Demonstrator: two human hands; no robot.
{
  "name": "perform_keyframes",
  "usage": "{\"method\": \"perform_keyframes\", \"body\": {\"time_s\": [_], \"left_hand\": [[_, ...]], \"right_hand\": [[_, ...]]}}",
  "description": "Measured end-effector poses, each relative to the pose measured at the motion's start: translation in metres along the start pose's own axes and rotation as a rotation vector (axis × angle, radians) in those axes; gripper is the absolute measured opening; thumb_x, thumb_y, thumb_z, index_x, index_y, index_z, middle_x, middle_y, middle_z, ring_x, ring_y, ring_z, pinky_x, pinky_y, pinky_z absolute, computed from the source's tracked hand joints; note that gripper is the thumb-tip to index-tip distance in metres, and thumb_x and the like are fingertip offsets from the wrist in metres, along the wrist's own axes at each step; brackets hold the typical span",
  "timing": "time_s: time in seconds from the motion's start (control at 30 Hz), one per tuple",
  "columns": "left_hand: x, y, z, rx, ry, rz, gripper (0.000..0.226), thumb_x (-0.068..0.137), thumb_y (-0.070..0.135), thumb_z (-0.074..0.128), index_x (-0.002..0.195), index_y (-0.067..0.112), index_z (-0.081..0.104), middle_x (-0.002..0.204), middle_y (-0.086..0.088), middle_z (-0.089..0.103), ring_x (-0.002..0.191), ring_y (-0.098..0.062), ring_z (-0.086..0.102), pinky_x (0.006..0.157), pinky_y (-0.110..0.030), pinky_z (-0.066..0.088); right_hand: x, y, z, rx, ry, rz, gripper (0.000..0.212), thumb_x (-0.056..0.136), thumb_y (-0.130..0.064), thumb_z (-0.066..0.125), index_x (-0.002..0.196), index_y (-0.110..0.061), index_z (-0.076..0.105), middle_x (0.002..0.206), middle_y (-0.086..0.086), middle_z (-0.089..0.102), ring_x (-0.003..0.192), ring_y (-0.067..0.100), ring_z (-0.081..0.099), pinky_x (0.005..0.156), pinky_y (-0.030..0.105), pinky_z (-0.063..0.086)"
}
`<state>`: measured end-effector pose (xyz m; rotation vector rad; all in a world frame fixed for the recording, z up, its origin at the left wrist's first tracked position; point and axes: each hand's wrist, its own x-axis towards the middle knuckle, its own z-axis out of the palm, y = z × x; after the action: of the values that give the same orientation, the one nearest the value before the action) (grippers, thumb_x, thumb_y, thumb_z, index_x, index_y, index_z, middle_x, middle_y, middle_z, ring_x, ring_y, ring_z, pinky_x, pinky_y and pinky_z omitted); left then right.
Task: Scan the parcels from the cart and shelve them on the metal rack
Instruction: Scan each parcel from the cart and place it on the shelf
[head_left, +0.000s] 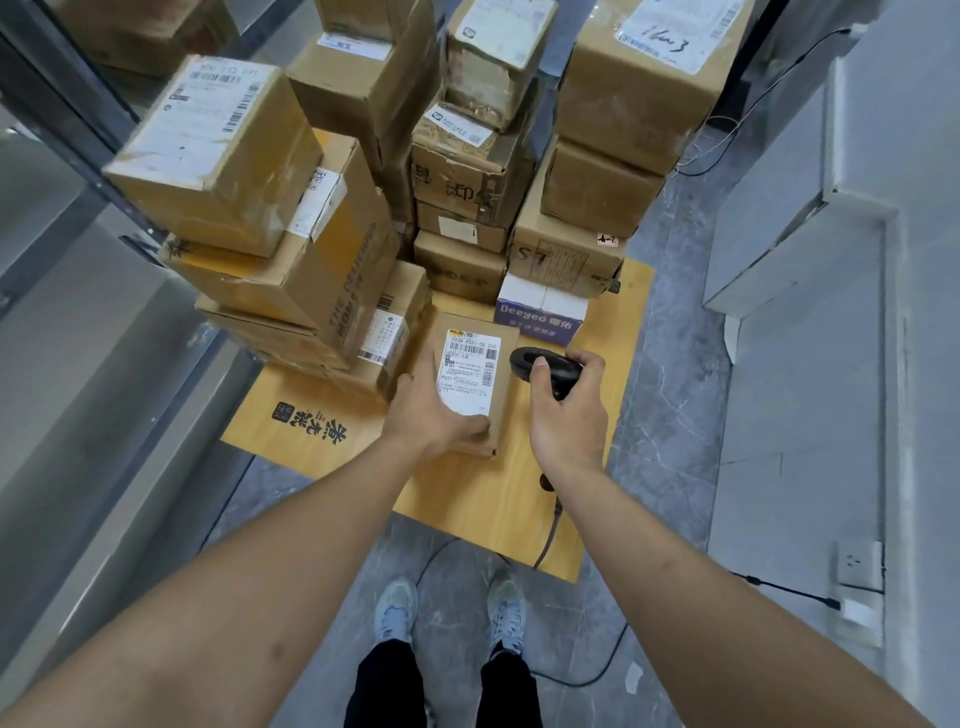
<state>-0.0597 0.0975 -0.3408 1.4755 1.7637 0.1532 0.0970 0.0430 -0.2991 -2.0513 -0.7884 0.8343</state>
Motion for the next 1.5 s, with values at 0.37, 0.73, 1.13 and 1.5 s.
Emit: {"method": "perform_keyframes", "body": {"time_s": [0.37,0.73,1.13,1.5], "left_hand": [[-0.018,0.022,0.016,0.095,-0.005,-0.073,0.147,0.057,0.06,0.098,0.165,0.025,0.004,0.152,-0.014,0.033,0.141,-0.038,0.04,0.108,-0.048,0.044],[-0.027,0.036,0.026,-0.031,-0.149,0.113,0.112,0.072,0.052,0.065,0.142,0.08,-0.017,0.136,-0.005,0.063,0.122,-0.039,0.054,0.105,-0.062,0.044],[-0.019,0.013,0.009,-0.221,-0.405,0.084,0.11,0.068,0.045,0.083,0.134,0.091,0.007,0.155,0.007,0.045,0.141,-0.028,0.043,0.119,-0.053,0.039],[-0.046,0.002,-0.058,-0.302,-0.333,0.42,0.106,0.082,0.049,0.078,0.149,0.078,0.001,0.159,-0.001,0.046,0.146,-0.03,0.042,0.122,-0.058,0.033]], "right_hand": [[-0.008,0.006,-0.012,0.011,0.015,0.019,0.034,0.105,-0.047,0.054,0.134,-0.032,0.043,0.109,-0.007,0.068,0.096,0.018,0.064,0.08,0.032,0.045],[-0.007,0.018,-0.037,0.025,0.068,0.081,0.033,0.104,-0.051,0.053,0.131,-0.035,0.042,0.112,-0.007,0.068,0.102,0.021,0.066,0.093,0.047,0.054],[-0.016,0.009,-0.045,0.022,0.075,0.064,0.033,0.104,-0.053,0.052,0.13,-0.036,0.042,0.11,-0.01,0.068,0.1,0.018,0.065,0.087,0.044,0.053],[-0.073,-0.057,-0.043,0.036,0.155,-0.073,0.025,0.106,-0.048,0.05,0.126,-0.036,0.042,0.095,-0.023,0.059,0.083,-0.005,0.056,0.065,0.019,0.039]]}}
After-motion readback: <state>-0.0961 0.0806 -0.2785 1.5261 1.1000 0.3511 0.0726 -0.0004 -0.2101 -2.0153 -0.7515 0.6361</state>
